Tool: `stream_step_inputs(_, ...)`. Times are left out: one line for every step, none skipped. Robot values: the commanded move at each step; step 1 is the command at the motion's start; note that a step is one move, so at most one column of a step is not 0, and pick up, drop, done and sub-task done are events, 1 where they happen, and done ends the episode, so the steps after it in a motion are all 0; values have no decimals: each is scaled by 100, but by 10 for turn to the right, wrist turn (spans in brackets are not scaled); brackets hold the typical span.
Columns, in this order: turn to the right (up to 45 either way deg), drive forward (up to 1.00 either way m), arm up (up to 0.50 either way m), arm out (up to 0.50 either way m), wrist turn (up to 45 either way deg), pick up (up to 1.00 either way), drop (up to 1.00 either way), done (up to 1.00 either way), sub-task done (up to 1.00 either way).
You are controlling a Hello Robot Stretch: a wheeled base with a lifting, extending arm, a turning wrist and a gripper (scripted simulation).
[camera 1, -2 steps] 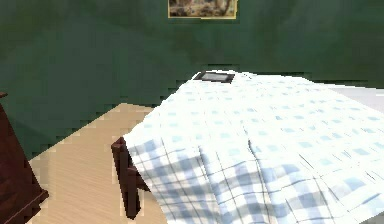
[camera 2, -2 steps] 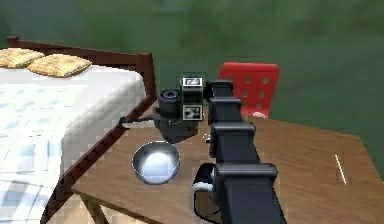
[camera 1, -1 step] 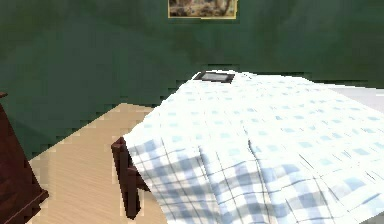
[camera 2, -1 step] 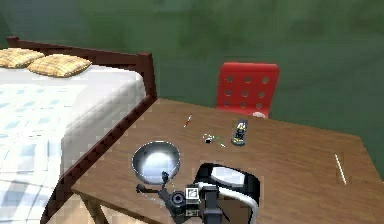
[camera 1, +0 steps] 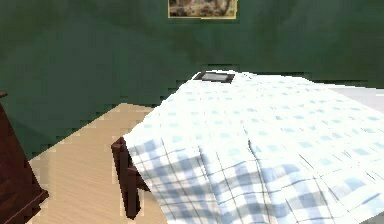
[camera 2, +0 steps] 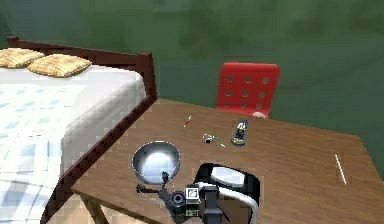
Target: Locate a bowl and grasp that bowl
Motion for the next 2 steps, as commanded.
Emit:
stream_step_inputs(0,0,10,0,0,0,0,0,0)
stream_step_inputs(0,0,0,0,0,0,0,100,0)
